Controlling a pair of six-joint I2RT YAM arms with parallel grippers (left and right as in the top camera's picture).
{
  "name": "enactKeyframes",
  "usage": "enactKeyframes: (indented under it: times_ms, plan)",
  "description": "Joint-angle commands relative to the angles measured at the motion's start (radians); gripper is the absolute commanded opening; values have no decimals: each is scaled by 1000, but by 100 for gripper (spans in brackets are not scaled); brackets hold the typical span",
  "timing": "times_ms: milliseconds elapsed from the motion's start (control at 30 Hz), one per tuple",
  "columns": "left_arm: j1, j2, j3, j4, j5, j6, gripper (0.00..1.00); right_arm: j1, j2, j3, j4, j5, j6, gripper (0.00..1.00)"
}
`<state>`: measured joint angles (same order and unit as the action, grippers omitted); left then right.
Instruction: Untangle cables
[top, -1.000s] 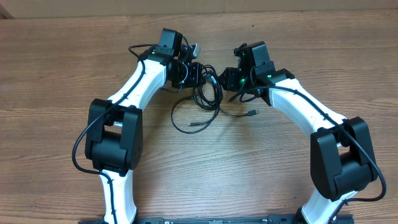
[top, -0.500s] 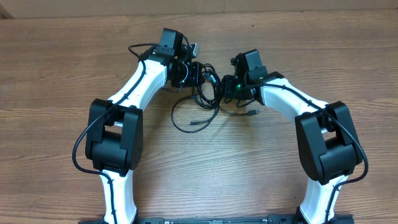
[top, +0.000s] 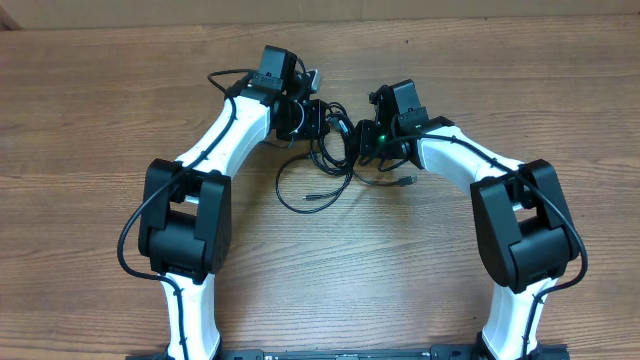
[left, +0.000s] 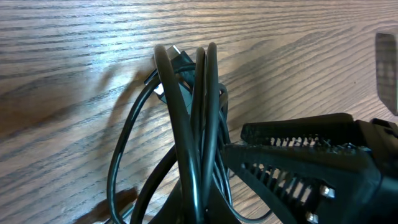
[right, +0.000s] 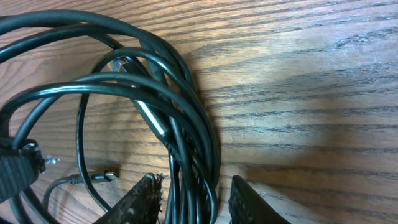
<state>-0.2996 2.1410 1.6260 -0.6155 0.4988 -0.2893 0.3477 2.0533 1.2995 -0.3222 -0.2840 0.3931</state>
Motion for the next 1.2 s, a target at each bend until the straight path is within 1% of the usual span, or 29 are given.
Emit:
enactKeyframes:
  times_ms: [0,167,333,433,533,567,667,700,867,1000,1033,1167]
  plan:
    - [-16,-35,19,3,-8,-7,4,0,22,-5,8,-6,5,33]
    - [-16,-35,19,3,-8,-7,4,6,31,-5,19,-5,3,29]
    - [-16,-35,19,3,-8,-26,4,28,38,-5,39,-4,4,28]
    - [-16,-35,19,2,-3,-33,4,51,38,-5,39,32,4,23]
    - [-15,-35,19,2,11,-33,4,58,38,-5,37,48,4,23]
    - [-15,-35,19,1,11,-33,4,57,38,-5,37,48,4,21]
    - [-15,-35,19,-2,10,-33,4,57,38,-5,37,48,4,7]
    - [-15,-35,19,-1,6,-34,4,57,38,-5,35,48,4,4]
    - [-15,-35,19,-1,-40,-60,4,57,38,-3,13,-23,4,4]
    - [-15,-35,19,0,-74,-80,4,39,19,18,-70,-97,3,4]
    - [-15,-35,18,-1,-99,-89,4,27,-2,27,-105,-138,-4,4]
    - [-15,-35,18,-1,-153,-109,4,-3,-68,31,-149,-272,-64,4]
